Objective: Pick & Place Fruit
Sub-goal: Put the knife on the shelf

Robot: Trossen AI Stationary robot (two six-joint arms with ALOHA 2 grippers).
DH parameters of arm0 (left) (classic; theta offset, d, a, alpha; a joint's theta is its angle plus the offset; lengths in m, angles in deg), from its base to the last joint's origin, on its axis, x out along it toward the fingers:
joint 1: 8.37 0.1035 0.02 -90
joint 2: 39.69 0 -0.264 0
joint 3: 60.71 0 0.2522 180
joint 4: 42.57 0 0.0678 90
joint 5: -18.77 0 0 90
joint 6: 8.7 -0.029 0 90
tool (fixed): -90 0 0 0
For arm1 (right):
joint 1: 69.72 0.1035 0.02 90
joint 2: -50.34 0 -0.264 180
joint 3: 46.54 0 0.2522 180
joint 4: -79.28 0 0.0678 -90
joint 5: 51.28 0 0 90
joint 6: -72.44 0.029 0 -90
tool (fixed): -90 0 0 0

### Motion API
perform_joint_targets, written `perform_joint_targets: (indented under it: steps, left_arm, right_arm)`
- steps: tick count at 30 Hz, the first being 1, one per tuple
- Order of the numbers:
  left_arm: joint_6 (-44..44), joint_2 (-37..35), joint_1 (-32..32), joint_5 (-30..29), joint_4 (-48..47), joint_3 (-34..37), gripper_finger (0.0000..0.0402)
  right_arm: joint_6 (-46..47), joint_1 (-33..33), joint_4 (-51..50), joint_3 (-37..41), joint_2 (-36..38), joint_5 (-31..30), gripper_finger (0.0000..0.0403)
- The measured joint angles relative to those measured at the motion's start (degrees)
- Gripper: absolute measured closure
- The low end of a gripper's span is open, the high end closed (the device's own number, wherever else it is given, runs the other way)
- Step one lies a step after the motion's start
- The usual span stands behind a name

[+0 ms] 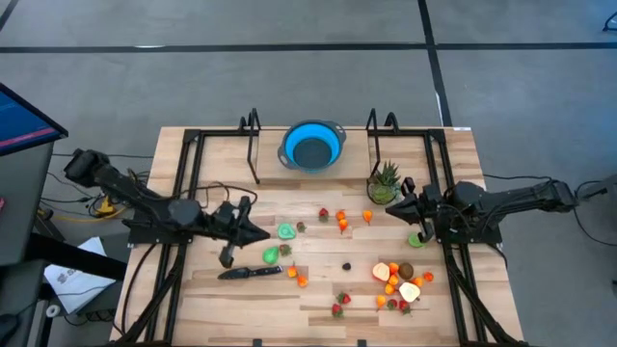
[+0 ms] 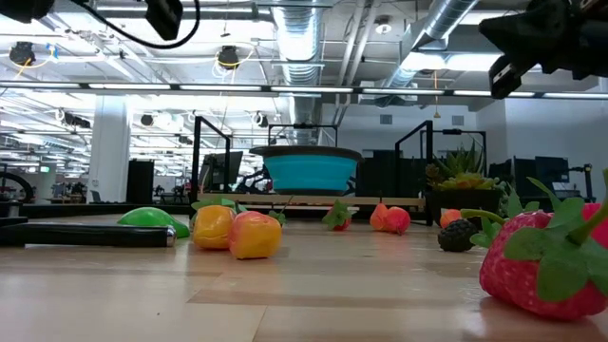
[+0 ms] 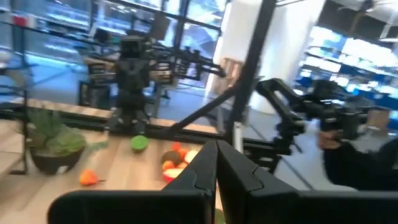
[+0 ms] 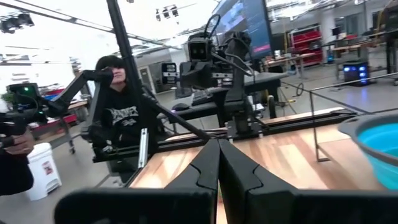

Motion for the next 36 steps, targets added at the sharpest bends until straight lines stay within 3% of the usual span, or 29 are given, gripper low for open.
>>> perform_joint_targets:
  steps: [6,12,21,26,31,36]
  left_arm:
    - [-2.56,10.29,-6.81,-13.72,0.10,-5.19,0.0400]
    - [-3.40,15.35,-10.03,-19.59,-0.97,-9.82,0.0400]
    - [0.05,20.55,-13.56,-29.76,-19.66,-17.91,0.0400]
    - [6.48,20.80,-13.40,-29.97,-32.09,-22.18,0.0400]
    - [16.55,20.80,-13.39,-25.67,-42.34,-24.38,0.0400]
    - [20.09,20.80,-13.38,-20.63,-46.63,-24.35,0.0401]
  right_arm:
    - [0.28,3.94,0.05,0.02,-0.02,-0.02,0.0403]
    - [-1.28,6.76,0.55,0.00,0.02,-0.18,0.0403]
    - [-1.44,7.90,0.74,0.00,-0.02,-3.67,0.0403]
    - [-1.18,7.91,0.72,0.00,-0.02,-3.69,0.0403]
    - [-1.07,7.91,0.70,0.00,-0.02,-3.68,0.0403]
    - [-1.07,7.89,0.66,0.00,-0.02,-3.67,0.0403]
